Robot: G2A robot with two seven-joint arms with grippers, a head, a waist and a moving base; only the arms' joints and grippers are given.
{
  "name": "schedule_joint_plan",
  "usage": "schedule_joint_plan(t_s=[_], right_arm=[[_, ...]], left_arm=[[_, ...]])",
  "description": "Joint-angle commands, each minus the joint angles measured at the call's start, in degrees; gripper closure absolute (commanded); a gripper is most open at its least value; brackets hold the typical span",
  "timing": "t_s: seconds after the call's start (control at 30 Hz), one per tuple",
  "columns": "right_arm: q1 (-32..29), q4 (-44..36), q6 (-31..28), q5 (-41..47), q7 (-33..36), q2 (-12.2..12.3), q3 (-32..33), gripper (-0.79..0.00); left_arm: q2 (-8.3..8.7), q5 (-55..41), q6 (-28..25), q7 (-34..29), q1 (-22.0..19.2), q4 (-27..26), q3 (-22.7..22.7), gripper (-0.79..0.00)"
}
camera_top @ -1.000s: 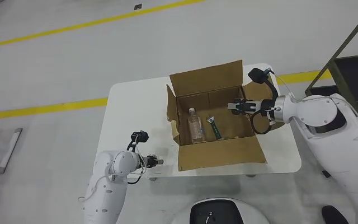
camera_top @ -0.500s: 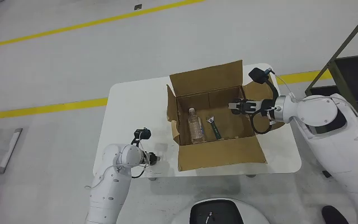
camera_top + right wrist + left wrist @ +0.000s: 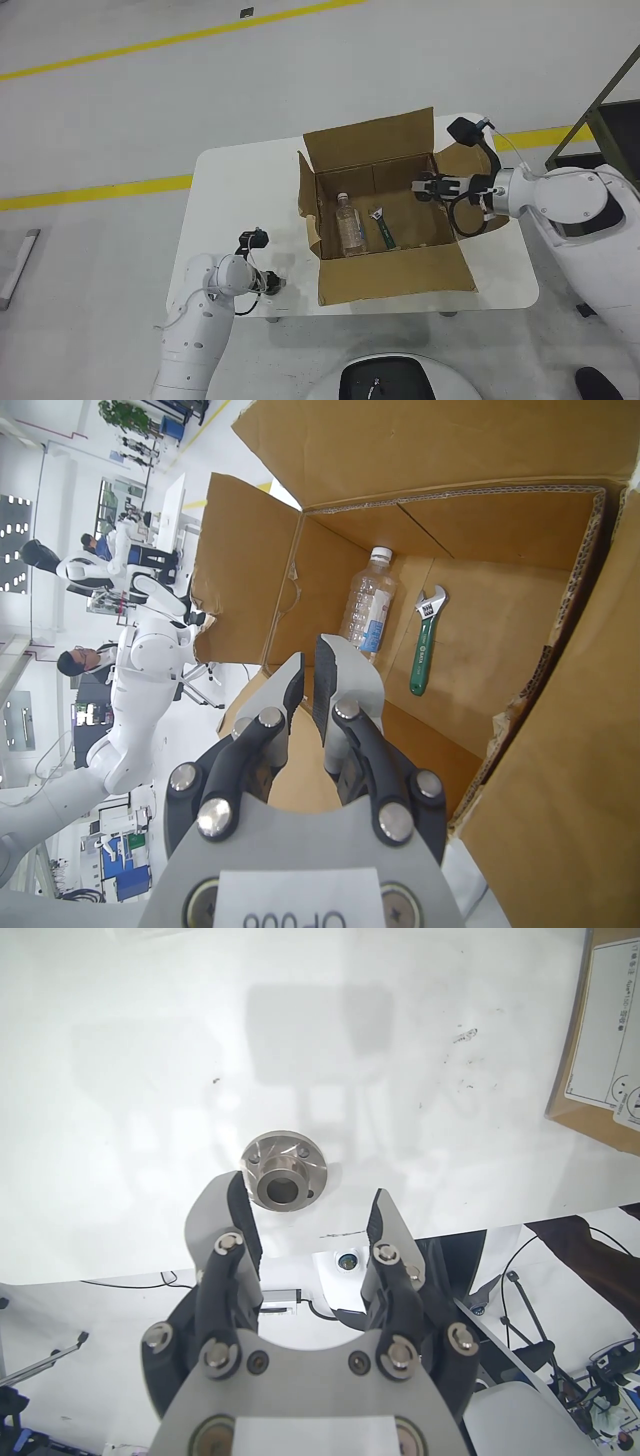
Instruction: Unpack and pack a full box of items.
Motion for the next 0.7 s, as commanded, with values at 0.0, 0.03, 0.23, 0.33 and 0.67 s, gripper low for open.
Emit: schedule_joint_plan(t_s=[0.0, 0.03, 0.23, 0.33, 0.67], right_arm=[[-0.03, -0.06, 0.06, 0.05, -0.08, 0.04, -0.02, -0.08], [-0.04, -0.06, 0.07, 0.07, -0.1, 0.07, -0.02, -0.08], [0.0, 0.06, 0.26, 0.4, -0.28, 0.18, -0.18, -0.08], [0.16, 0.15, 0.28, 0.49, -0.31, 0.24, -0.28, -0.074], [0.85, 0.84, -0.1, 0.91, -0.32, 0.37, -0.81, -0.068]], left_arm=[[0.04, -0.31, 0.1, 0.18, -0.14, 0.17, -0.03, -0.48], [0.07, -0.49, 0.16, 0.14, -0.19, 0.3, -0.09, -0.496], [0.21, -0.88, 0.24, 0.1, -0.53, 1.02, 0.22, -0.496], [0.29, -1.06, 0.31, 0.1, -0.64, 1.35, 0.33, -0.486], [0.61, -1.73, 0.59, 0.23, -0.77, 2.18, 0.29, -0.443]])
